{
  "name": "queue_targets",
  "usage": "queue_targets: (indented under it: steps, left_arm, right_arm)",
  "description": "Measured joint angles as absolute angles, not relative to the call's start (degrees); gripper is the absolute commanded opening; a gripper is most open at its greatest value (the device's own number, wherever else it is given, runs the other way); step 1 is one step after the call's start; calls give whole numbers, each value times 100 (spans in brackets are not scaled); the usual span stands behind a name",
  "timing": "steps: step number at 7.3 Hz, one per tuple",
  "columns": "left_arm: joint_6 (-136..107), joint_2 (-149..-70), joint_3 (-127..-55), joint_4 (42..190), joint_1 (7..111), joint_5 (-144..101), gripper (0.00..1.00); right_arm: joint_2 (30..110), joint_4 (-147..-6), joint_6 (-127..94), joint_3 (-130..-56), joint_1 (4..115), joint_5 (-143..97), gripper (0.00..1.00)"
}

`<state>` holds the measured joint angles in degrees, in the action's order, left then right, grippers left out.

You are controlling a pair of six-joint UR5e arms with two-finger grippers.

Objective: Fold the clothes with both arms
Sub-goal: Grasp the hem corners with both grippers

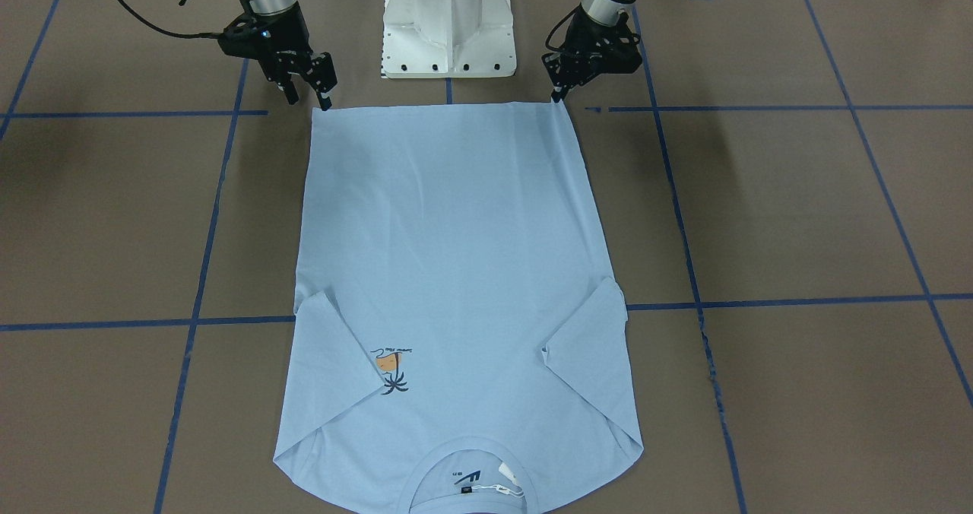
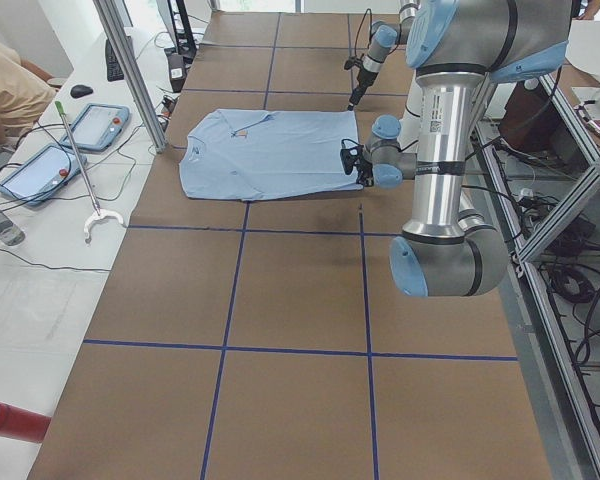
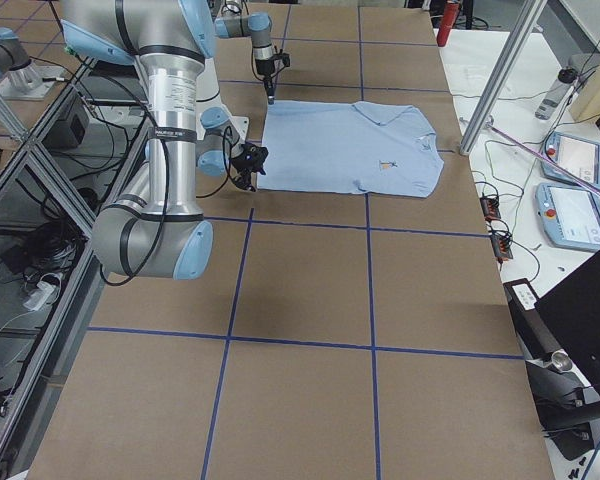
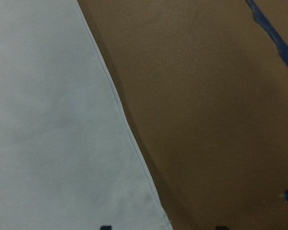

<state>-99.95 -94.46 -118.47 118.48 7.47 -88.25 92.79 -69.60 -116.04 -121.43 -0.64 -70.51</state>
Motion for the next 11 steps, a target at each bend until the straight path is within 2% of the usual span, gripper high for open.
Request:
queue_targets:
  steps: [2, 3, 5, 6, 7, 8, 11]
  left_arm:
    - [-9999, -9458, -11862, 11848, 747, -8834, 0]
    - [-9996, -9468, -11864, 11848, 747, -8838, 0]
    - [-9994, -9492, -11865, 11848, 747, -8841, 0]
    - [-9993, -9497, -11865, 11848, 747, -8842, 0]
    - [-9993, -9498, -11865, 11848, 747, -8842, 0]
    - [-9993, -9497, -11865, 11848, 747, -8842, 0]
    - [-9991, -9497, -11940, 11845, 753, -8865, 0]
  right_arm:
    - [9222, -6984, -11635, -12038, -100, -7020, 68]
    - [9216, -6986, -11636, -12025, -102, -7016, 57]
    - [9201, -6987, -11637, -12023, -105, -7014, 29]
    - [9185, -6987, -11637, -12023, -105, -7014, 22]
    - [9167, -6987, -11637, -12023, -106, -7015, 3]
    - [9156, -6987, -11637, -12024, -105, -7019, 0]
    - [9151, -7008, -11622, -12108, -65, -7029, 0]
